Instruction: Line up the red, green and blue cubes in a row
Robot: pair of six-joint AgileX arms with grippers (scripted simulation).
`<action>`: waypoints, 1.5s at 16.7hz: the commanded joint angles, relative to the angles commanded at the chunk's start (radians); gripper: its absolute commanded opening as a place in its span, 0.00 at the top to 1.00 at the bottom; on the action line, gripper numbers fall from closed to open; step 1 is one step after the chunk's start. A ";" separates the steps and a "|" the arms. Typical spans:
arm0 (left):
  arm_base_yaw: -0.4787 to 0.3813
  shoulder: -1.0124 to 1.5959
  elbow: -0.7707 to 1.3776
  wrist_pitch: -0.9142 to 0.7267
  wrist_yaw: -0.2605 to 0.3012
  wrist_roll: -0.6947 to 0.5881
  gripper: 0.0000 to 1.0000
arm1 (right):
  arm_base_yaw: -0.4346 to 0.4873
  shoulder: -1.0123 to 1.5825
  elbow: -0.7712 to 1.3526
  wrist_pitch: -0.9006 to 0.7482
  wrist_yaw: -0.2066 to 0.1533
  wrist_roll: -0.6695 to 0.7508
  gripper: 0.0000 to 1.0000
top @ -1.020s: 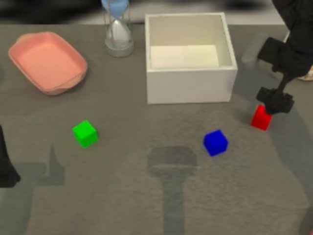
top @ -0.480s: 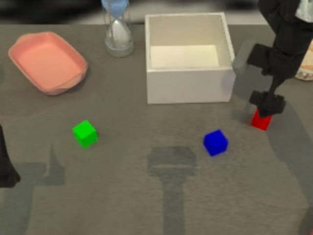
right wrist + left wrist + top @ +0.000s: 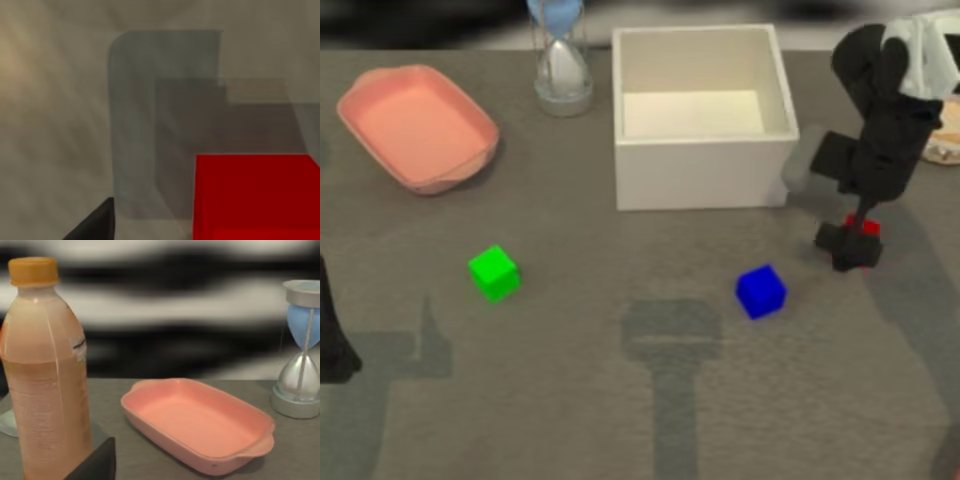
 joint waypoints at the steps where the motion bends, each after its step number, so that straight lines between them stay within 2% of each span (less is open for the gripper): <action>1: 0.000 0.000 0.000 0.000 0.000 0.000 0.00 | 0.001 0.015 -0.022 0.035 0.000 0.000 0.00; 7: 0.000 0.000 0.000 0.000 0.000 0.000 0.00 | 0.001 0.038 -0.051 0.078 0.000 0.001 0.00; 20: 0.000 0.000 0.000 0.000 0.000 0.000 0.00 | 0.001 0.038 -0.051 0.078 0.000 0.001 0.98; 25: 0.000 0.000 0.000 0.000 0.000 0.000 0.00 | 0.001 0.038 -0.051 0.078 0.000 0.001 1.00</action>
